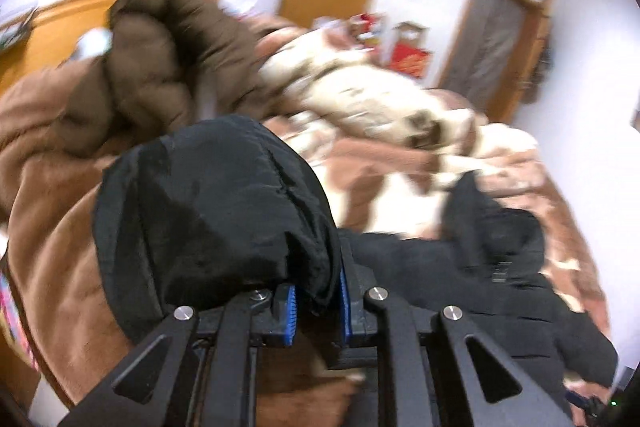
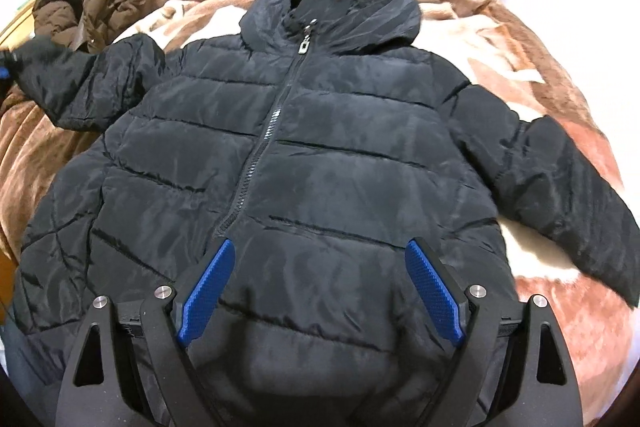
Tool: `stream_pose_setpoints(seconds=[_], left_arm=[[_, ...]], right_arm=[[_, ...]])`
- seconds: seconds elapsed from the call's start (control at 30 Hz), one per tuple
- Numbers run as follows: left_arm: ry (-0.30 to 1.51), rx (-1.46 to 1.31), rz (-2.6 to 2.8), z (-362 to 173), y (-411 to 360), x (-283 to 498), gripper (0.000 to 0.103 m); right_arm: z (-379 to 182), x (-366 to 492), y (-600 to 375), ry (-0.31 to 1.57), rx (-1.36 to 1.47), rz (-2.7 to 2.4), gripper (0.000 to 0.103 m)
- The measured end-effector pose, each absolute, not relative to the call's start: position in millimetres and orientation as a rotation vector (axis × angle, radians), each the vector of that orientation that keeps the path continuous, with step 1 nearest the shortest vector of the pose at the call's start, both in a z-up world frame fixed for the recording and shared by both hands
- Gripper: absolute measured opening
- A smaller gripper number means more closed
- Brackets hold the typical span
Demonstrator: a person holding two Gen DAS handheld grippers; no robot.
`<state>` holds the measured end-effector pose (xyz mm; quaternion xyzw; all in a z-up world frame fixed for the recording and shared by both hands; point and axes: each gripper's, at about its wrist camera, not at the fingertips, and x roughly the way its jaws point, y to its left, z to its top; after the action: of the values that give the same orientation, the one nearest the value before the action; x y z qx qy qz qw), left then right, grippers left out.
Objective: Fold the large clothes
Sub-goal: 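Fold the held sleeve across the jacket front with the left tool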
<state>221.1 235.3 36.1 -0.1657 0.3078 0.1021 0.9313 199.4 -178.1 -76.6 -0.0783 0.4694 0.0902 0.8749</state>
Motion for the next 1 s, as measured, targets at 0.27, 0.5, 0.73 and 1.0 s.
stream_pose_setpoints(seconds=[0.27,0.5,0.73,1.0], left_arm=[[0.646,-0.245,-0.095,57,110,259,0.017],[0.794,-0.237,-0.261,-12,8,308,0.020],[0.906,-0.299,-0.372,-67,-45,323,0.072],[0.837,-0.315,-0.502,-26,-40,291,0.086]], right_arm=[[-65,190,-217,0.962,-0.071,0.155,0.087],[-78,187,-252,0.989,-0.021,0.123,0.087],[-90,188,-277,1.002,0.017,0.098,0.087],[-72,188,-280,0.930,0.051,0.095,0.087]])
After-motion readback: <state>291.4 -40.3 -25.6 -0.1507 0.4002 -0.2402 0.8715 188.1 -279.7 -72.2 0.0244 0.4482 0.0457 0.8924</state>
